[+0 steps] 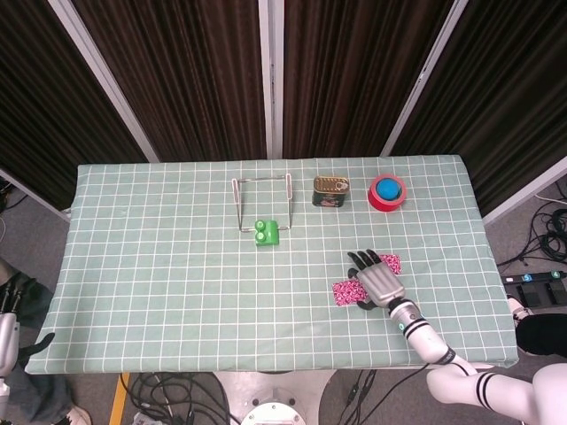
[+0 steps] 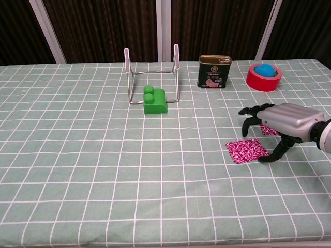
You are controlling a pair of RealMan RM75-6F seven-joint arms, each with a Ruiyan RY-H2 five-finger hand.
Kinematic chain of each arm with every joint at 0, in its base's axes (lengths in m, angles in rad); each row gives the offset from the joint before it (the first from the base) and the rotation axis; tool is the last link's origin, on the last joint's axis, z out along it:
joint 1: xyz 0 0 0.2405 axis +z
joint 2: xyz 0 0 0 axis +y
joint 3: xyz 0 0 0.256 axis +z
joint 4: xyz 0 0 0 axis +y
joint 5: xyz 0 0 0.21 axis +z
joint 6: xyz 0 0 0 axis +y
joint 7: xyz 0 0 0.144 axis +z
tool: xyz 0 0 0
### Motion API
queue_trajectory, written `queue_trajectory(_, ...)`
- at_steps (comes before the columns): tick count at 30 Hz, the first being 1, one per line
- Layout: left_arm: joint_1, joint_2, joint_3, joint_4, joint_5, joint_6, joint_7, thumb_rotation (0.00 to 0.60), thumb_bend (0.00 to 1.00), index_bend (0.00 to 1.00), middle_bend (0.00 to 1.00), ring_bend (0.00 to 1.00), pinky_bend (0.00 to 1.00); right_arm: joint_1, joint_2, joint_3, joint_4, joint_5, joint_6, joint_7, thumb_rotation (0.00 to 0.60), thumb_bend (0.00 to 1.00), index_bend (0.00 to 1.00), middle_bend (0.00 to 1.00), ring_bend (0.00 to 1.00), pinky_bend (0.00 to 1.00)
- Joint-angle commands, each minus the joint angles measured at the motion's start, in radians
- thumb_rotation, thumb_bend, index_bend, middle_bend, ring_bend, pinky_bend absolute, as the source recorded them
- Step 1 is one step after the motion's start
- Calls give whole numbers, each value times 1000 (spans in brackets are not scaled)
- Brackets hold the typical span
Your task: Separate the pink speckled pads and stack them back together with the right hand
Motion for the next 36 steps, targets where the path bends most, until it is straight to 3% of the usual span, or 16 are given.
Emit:
queue_trajectory(1,1,1,0,-1,0,0,0,600,32,176,150,116,127,-8,11,14,4,5,20,11,510,123,290,14,0,0)
queue_trajectory(13,-1,1,1,-5,4,0,4,600,32,176,150,116,128,-7,-17,88,127,150,-21,13,506,122,303,14,0,0)
queue_trajectory(23,-2,4,0,-14,1,-1,13,600,32,176,150,116,128,11,-80,105,246,197,-74,14,508,124,308,17,0,0)
queue_trajectory(36,-1,3,2,-9,0,-3,8,600,32,176,150,116,127,11,-104,109,289,205,-86,13,509,125,382,53,0,0)
